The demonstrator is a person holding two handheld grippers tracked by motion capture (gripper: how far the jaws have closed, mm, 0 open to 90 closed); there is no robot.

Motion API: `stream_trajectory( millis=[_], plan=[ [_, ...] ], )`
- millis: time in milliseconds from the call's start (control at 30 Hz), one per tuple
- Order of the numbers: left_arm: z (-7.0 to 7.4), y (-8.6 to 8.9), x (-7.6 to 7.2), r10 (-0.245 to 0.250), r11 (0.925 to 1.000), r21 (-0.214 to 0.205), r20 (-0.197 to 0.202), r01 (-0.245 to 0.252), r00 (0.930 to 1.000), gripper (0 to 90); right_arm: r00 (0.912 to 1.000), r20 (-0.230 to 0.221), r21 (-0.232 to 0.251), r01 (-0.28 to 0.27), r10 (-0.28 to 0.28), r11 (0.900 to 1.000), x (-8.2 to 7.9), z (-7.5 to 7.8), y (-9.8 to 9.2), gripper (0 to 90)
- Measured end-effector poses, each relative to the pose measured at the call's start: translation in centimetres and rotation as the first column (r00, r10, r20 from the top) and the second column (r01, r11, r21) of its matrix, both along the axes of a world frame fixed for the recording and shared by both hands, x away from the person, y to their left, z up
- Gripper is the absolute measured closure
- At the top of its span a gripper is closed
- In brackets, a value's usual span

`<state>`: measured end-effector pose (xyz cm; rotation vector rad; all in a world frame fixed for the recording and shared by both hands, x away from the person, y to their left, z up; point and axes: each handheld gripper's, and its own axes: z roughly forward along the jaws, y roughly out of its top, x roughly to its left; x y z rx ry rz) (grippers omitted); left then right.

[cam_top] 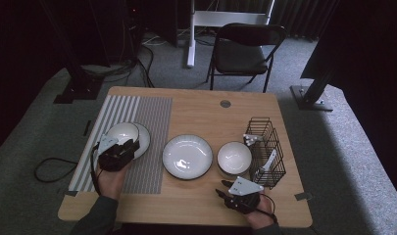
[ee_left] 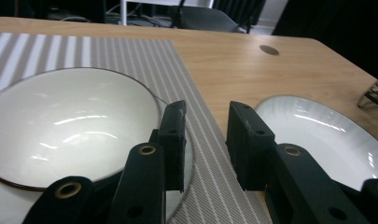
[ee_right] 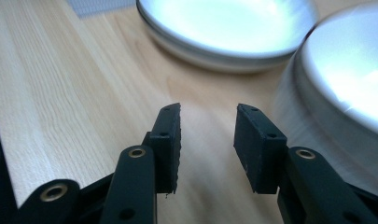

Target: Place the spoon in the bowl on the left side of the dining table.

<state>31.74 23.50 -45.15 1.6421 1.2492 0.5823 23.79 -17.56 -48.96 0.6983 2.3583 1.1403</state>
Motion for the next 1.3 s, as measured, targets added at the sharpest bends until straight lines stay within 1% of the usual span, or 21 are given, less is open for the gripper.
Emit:
stream_trajectory(
  millis=[67,133,200,233,267,300,333,367,400,433,467,500,533,567,667,767,833,967,1067,1167,1300],
  plan=[
    [0.0,-0.4,-0.2,-0.012,0.9998,0.013,0.004,0.012,0.9999,68.6,0.9987,0.050,0.003,-0.012,0.011,0.9999,-0.5,1.1,-0.3,60.7],
    [-0.1,-0.7,-0.5,-0.021,0.9995,0.025,0.004,0.020,0.9998,68.5,0.9949,0.100,0.010,-0.018,0.017,0.9998,-1.1,2.3,-0.8,60.0],
    [-0.3,-1.0,-0.6,-0.028,0.9991,0.033,0.001,0.028,0.9996,68.5,0.9907,0.134,0.026,-0.028,0.024,0.9993,-1.6,3.6,-1.3,59.3],
    [-0.5,-1.1,-0.7,-0.032,0.9989,0.033,-0.003,0.032,0.9995,68.5,0.9870,0.158,0.033,-0.032,0.027,0.9989,-1.9,4.2,-1.6,59.3],
    [-0.5,-1.1,-0.7,-0.032,0.9989,0.033,-0.003,0.032,0.9995,68.4,0.9870,0.158,0.033,-0.032,0.027,0.9989,-1.9,4.2,-1.6,59.3],
    [-0.8,-1.5,-0.8,-0.044,0.9983,0.038,-0.015,0.044,0.9989,68.3,0.9792,0.202,0.063,-0.036,0.023,0.9974,-2.3,5.6,-2.6,58.9],
    [-1.0,-1.6,-0.8,-0.050,0.9978,0.041,-0.019,0.051,0.9986,68.2,0.9771,0.212,0.067,-0.035,0.020,0.9971,-2.4,5.9,-2.8,58.6],
    [-1.2,-1.8,-0.8,-0.055,0.9975,0.043,-0.024,0.056,0.9982,68.1,0.9730,0.230,0.076,-0.032,0.014,0.9966,-2.5,6.4,-3.2,58.4],
    [-1.2,-1.8,-0.8,-0.055,0.9975,0.043,-0.024,0.056,0.9982,68.1,0.9730,0.230,0.076,-0.032,0.014,0.9966,-2.5,6.4,-3.2,58.4],
    [-1.4,-2.2,-1.0,-0.064,0.9967,0.047,-0.029,0.065,0.9975,68.1,0.9647,0.263,0.090,-0.022,-0.003,0.9957,-2.7,7.4,-4.1,57.1],
    [-1.6,-2.4,-1.0,-0.070,0.9961,0.052,-0.033,0.072,0.9970,68.1,0.9619,0.273,0.095,-0.015,-0.012,0.9953,-2.8,7.6,-4.4,56.8],
    [-1.7,-2.5,-1.0,-0.074,0.9958,0.052,-0.035,0.076,0.9966,68.1,0.9564,0.291,0.101,-0.003,-0.026,0.9949,-2.9,8.1,-4.9,56.2],
    [-1.7,-2.5,-1.0,-0.074,0.9958,0.052,-0.035,0.076,0.9966,68.1,0.9564,0.291,0.101,-0.003,-0.026,0.9949,-2.9,8.1,-4.9,56.2],
    [-1.9,-2.9,-1.1,-0.083,0.9945,0.060,-0.042,0.086,0.9956,68.1,0.9482,0.313,0.118,0.020,-0.056,0.9928,-3.0,8.5,-5.7,55.4],
    [-2.3,-3.3,-1.2,-0.096,0.9926,0.071,-0.052,0.099,0.9941,68.0,0.9421,0.318,0.163,0.058,-0.108,0.9849,-3.0,8.7,-6.9,54.3],
    [-2.5,-3.5,-1.2,-0.098,0.9921,0.073,-0.057,0.102,0.9935,67.9,0.9357,0.315,0.205,0.096,-0.159,0.9740,-2.9,8.5,-8.2,54.0],
    [-2.6,-3.5,-1.2,-0.099,0.9918,0.074,-0.062,0.103,0.9931,67.7,0.9344,0.309,0.220,0.111,-0.177,0.9693,-2.8,8.3,-8.7,54.0],
    [-2.9,-3.6,-1.2,-0.101,0.9918,0.071,-0.074,0.106,0.9922,67.7,0.9334,0.294,0.224,0.143,-0.206,0.9641,-2.4,7.7,-9.5,54.1],
    [-3.0,-3.7,-1.2,-0.103,0.9914,0.073,-0.078,0.109,0.9916,67.6,0.9367,0.277,0.229,0.153,-0.215,0.9613,-2.2,7.3,-9.8,55.6],
    [-3.1,-3.7,-1.3,-0.104,0.9914,0.072,-0.079,0.110,0.9915,67.6,0.9452,0.251,0.221,0.154,-0.209,0.9630,-1.8,6.7,-9.9,57.2],
    [-3.2,-3.7,-1.3,-0.106,0.9911,0.072,-0.086,0.112,0.9907,67.6,0.9499,0.226,0.214,0.168,-0.216,0.9624,-1.3,6.2,-10.1,61.8]
  ],
)
